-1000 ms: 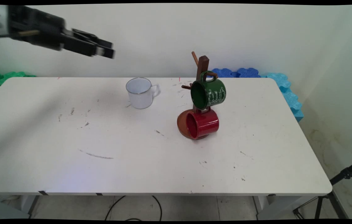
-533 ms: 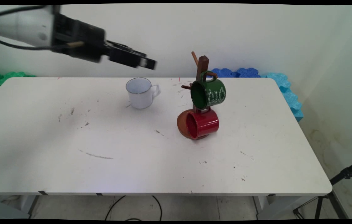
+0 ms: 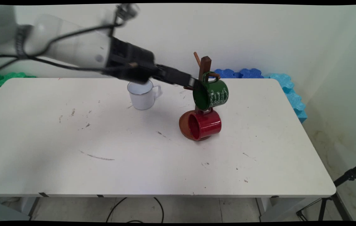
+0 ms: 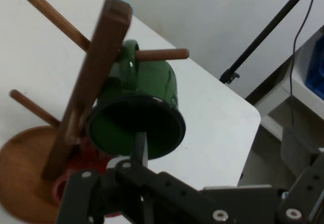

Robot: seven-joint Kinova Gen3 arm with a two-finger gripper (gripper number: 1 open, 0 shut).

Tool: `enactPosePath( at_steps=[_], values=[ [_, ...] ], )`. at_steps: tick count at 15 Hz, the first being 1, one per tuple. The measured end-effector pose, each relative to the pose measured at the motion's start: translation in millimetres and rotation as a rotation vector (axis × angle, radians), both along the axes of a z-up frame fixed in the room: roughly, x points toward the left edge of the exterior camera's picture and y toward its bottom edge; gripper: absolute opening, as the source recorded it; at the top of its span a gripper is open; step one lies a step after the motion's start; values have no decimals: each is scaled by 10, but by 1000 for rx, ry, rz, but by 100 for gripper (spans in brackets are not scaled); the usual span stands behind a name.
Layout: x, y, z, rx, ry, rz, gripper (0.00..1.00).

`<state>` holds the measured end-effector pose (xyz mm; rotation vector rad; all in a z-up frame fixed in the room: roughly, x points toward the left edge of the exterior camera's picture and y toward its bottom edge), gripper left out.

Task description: Pick up the green mug from the rack

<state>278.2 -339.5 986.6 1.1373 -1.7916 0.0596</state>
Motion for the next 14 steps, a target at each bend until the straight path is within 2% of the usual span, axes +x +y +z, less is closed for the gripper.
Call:
enactPosePath(
  at_steps=[5, 14],
  values=[
    [-450, -109, -273, 47, 2, 48, 100],
    [-926, -376, -725, 53, 5, 63, 100]
  ],
)
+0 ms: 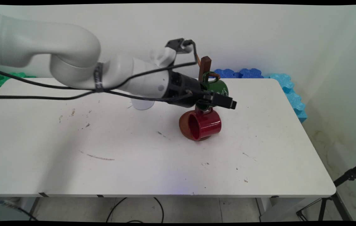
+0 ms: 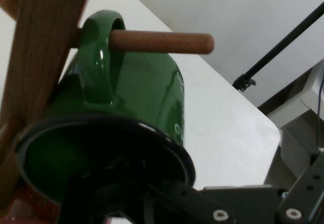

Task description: Pick up the green mug from the rack, then place the picked object on the table

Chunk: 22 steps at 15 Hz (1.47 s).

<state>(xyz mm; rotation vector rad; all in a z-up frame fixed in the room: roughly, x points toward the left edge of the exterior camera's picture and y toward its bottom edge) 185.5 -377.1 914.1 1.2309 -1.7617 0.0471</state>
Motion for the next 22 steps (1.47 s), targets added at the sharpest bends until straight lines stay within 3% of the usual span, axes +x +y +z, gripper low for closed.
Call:
enactPosePath(
  at_steps=[6, 7, 15, 22],
  values=[
    [-151, -122, -192, -37, -5, 0, 100],
    [-167, -135, -216, -44, -6, 1, 0],
    [-220, -105, -299, -84, -1, -9, 0],
    [-201, 34, -200, -109, 20, -37, 0]
  ],
)
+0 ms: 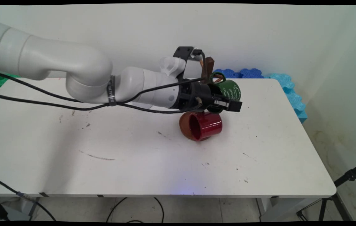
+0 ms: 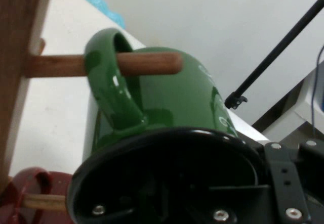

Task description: Place the picked object on the table

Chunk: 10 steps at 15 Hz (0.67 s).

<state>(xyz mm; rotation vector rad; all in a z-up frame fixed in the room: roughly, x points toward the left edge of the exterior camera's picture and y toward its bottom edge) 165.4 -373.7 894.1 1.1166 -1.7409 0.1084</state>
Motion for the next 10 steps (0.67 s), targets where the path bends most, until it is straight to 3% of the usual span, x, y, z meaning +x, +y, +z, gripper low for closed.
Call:
enactPosePath(
  at_steps=[10],
  values=[
    [94, 321, 348, -78, 63, -97, 0]
  ],
)
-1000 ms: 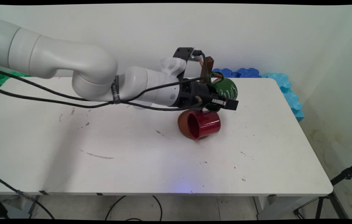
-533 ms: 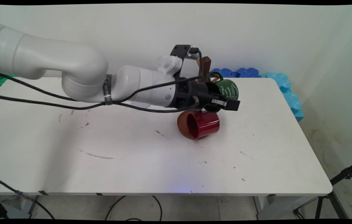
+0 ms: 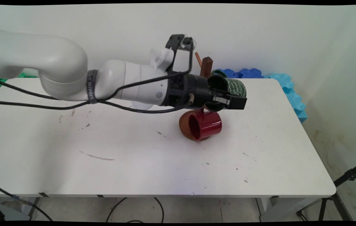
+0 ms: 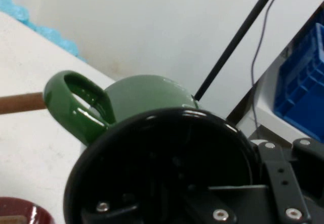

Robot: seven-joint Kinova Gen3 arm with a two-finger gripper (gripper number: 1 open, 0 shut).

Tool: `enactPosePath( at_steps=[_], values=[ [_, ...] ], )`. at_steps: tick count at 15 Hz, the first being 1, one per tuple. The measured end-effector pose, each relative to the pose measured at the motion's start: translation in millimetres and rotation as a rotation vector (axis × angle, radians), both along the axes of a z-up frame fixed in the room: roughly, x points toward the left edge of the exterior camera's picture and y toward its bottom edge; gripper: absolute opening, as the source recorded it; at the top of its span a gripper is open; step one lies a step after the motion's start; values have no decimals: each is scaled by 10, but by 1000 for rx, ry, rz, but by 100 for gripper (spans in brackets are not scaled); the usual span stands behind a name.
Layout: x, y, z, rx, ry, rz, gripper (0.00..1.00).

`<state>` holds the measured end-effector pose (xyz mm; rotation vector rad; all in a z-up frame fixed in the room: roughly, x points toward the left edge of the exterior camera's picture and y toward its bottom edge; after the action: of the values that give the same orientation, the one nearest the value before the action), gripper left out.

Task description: Place the picked object on the table

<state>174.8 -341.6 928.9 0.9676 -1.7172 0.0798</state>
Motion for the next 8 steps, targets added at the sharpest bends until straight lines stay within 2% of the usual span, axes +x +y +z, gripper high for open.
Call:
enactPosePath(
  at_steps=[8],
  values=[
    [199, 205, 243, -37, 24, -94, 0]
  ],
)
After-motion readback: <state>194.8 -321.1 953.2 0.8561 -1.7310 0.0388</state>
